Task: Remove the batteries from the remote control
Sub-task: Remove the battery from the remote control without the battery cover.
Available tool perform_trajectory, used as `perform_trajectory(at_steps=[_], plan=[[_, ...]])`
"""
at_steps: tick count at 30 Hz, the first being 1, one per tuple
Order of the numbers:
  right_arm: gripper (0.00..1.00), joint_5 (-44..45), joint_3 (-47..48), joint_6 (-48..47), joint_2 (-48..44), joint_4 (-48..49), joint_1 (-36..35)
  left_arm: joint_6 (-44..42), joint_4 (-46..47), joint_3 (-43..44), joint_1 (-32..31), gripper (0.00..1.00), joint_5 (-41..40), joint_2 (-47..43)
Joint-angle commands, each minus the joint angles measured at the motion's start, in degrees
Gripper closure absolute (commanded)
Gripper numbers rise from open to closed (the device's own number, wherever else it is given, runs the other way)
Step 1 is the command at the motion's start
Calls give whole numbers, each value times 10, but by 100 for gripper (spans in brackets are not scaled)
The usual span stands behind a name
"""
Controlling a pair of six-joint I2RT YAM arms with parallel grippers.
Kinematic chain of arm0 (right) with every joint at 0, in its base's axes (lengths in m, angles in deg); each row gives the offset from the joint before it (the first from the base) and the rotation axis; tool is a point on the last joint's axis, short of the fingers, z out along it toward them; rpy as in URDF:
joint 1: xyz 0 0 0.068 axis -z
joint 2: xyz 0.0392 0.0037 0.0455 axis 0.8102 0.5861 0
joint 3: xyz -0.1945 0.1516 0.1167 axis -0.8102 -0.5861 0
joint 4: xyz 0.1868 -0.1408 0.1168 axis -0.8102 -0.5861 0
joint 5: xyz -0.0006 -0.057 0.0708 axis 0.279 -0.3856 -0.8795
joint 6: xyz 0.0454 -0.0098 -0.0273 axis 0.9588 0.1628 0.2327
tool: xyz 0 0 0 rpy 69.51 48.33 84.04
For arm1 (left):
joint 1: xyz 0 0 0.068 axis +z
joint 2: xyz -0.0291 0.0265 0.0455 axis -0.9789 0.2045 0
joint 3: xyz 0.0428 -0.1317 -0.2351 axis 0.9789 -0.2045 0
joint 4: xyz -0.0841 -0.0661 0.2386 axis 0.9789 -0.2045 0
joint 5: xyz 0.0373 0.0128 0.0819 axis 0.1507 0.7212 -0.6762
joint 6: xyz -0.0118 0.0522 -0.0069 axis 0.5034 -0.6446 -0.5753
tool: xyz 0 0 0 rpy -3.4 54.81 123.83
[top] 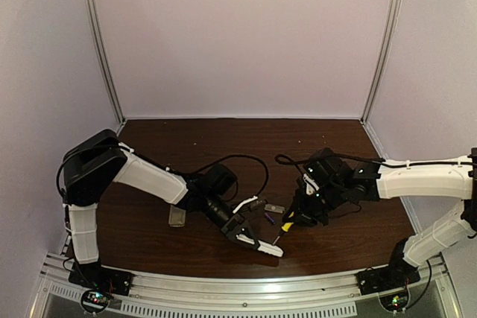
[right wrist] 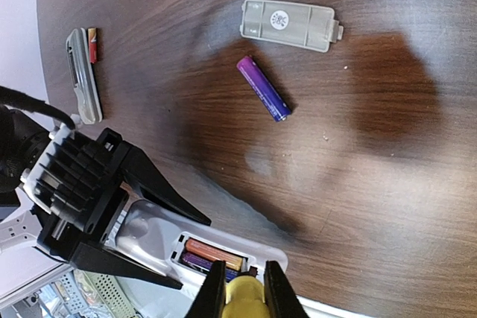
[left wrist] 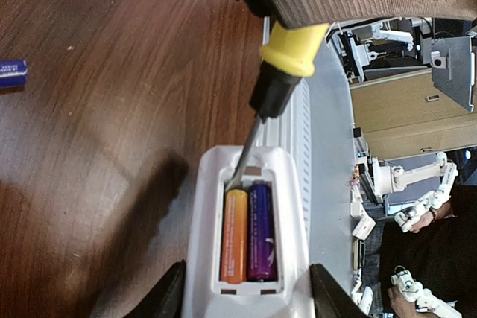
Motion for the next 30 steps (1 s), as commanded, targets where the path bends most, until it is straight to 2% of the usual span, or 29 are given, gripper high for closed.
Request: perform_trajectory(at_steps=[1,14,18,30], plan=[[100,101,-5,11,-2,-90,26,21,-82,-8,9,100,66,5],[100,168,-39,64,-57,-148,83,-15,-154,-43,17,100,60,-27],[100,164,-59,80,-88,-136,101,-13,-160,-44,17,100,59,-32],[100,183,-22,37,-107,-177,103,-49,-221,-10,22,100,31,-41]])
